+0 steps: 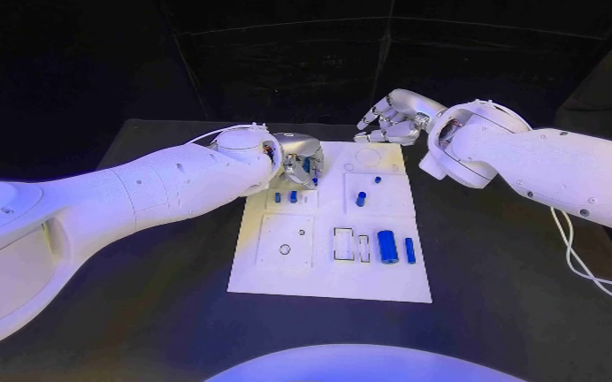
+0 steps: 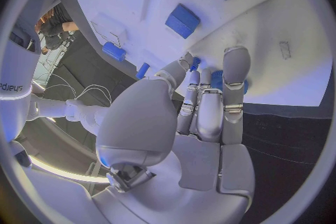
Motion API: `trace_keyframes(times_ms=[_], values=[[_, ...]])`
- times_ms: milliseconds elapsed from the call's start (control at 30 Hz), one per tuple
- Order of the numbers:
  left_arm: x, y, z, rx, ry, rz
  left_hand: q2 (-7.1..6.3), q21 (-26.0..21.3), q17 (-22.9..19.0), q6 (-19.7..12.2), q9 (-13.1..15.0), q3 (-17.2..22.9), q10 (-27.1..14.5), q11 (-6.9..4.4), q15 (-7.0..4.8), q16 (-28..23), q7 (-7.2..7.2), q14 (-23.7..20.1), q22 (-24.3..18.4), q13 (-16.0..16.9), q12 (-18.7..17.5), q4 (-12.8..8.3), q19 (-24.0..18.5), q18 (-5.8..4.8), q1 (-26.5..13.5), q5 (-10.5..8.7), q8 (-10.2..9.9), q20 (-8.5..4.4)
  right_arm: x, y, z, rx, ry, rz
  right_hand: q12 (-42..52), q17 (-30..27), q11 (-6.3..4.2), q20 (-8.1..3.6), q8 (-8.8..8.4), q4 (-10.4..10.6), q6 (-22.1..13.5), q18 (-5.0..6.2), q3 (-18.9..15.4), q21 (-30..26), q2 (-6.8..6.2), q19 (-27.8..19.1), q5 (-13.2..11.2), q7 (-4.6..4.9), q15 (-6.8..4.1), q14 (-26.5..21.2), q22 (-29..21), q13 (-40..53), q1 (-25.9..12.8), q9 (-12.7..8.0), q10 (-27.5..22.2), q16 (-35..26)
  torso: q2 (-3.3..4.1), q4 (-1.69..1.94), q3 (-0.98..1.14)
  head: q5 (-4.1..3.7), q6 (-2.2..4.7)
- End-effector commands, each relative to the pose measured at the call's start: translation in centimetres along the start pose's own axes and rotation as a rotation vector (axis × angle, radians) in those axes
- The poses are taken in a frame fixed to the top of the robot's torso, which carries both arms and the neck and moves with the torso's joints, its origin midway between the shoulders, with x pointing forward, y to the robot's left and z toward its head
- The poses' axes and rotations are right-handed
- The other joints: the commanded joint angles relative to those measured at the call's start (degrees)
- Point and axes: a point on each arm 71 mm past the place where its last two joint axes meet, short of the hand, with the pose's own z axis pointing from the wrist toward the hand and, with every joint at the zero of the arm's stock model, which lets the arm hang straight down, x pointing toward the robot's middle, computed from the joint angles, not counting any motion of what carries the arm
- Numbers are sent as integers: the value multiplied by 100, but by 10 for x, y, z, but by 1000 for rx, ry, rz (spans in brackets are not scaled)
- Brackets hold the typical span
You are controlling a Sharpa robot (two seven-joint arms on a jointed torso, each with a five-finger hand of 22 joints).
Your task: Assemble the parts on the task board
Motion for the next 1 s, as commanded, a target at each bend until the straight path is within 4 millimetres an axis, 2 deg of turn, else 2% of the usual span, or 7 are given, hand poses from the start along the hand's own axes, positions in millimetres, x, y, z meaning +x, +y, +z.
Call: trace_keyframes(times_ms=[33,233,667,833,1000], values=[[2,0,1,-11,28,9,76,71,18,77,7,52,75,-5,9,37,-8,47,55,-4,-30,-19,56,-98,9,-36,-41,-3,0,2,0,-9,-1,-1,-24,-5,1,0,34,-8,-40,112,-28,-27,52,-53,19,-18,-40,161,-5,-6,27,-7,-34,-29,-2,5,1,-5,-8],[5,0,2,-15,39,15,108,171,13,146,8,106,157,-19,-3,54,-20,54,168,-6,-66,-41,71,-113,7,-36,-69,-13,0,2,1,-9,0,-1,-24,-5,1,0,34,-8,-40,112,-28,-27,52,-53,19,-18,-40,161,-5,-6,27,-7,-34,-29,0,8,-5,-11,-13],[8,-1,5,-11,43,19,139,377,16,210,5,161,275,-33,-15,81,-26,73,402,-6,-119,-40,111,-149,-43,-41,-124,-23,0,3,1,-12,2,0,-13,3,1,0,36,-7,-39,111,-27,-25,61,-47,25,-18,-40,163,1,4,35,-7,-27,-24,-2,8,1,-9,-11],[8,0,5,-7,35,19,186,457,5,259,3,189,396,-47,-26,95,-24,90,493,-5,-175,20,121,-159,-145,-43,-186,-31,1,4,2,-13,3,0,-7,6,0,0,38,-6,-38,111,-27,-25,65,-46,28,-18,-40,164,1,9,37,-6,-22,-23,-1,9,2,-14,-8],[8,2,5,-14,29,20,285,605,42,414,12,408,601,-76,-58,133,-34,128,662,-11,-313,-74,148,-179,-15,-35,-248,-55,1,4,2,-14,3,0,-7,6,0,0,38,-6,-38,111,-27,-25,65,-46,28,-18,-40,164,1,9,37,-6,-22,-23,0,4,4,-18,-7]])
